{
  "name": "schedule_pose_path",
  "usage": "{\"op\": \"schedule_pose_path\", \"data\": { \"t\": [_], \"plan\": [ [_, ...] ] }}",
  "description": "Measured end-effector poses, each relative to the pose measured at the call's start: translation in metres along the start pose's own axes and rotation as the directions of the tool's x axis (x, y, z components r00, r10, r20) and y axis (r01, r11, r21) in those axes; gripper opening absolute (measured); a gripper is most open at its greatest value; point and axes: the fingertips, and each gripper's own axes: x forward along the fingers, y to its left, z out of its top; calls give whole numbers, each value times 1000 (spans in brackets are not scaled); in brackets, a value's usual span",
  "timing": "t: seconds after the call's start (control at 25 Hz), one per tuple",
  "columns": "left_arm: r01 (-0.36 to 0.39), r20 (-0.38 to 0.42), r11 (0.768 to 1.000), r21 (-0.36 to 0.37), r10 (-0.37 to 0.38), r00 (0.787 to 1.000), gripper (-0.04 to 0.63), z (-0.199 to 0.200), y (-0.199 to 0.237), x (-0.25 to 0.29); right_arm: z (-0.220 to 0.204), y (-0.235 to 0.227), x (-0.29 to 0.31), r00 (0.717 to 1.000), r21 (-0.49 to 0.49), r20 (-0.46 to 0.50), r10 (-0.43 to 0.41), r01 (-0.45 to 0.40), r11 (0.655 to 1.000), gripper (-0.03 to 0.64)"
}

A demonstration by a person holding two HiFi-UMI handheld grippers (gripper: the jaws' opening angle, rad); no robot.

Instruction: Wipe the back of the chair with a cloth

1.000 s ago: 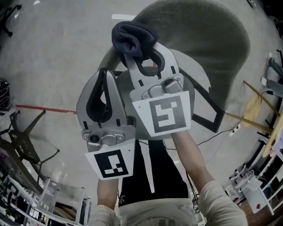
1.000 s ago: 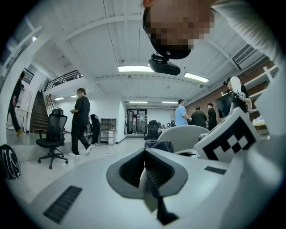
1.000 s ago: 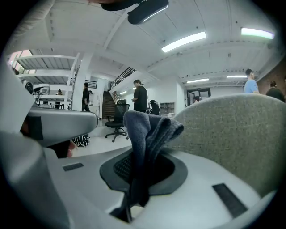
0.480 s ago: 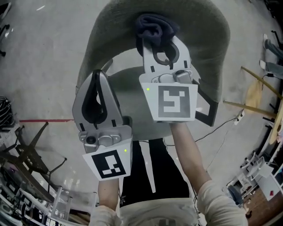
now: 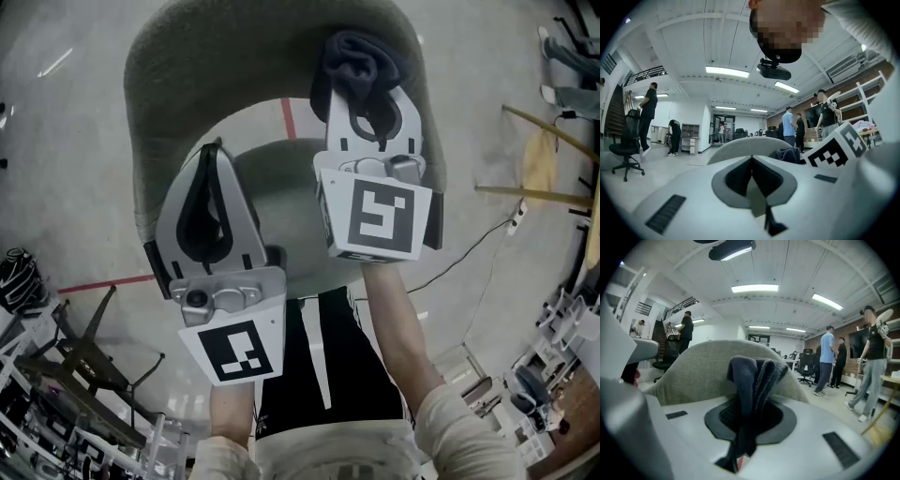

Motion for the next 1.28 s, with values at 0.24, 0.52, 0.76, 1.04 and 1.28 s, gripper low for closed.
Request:
{"op": "schedule_pose_path", "data": {
  "t": [0.24, 0.52, 0.76, 1.04, 1.28],
  "plan": [
    [54, -9, 999, 8, -53, 999, 15, -3, -20, 2, -5, -28, -18, 998, -9, 5, -58, 58, 998, 54],
    [78, -2, 997, 14, -78, 997, 15, 1, -34, 5, -8, -54, -32, 994, -1, -2, -113, 113, 994, 54],
    [67, -6, 998, 6, -66, 998, 15, -3, -35, 0, -11, -58, -33, 994, 1, -4, -113, 113, 994, 54],
    [-19, -16, 1000, -7, 19, 1000, 15, -11, -12, -17, 2, -5, -41, 998, 17, 41, 57, -58, 998, 54],
    [-198, -24, 980, -17, 197, 980, 15, -23, 46, -60, -6, 117, -51, 922, 37, 80, 379, -383, 923, 54]
  ]
}}
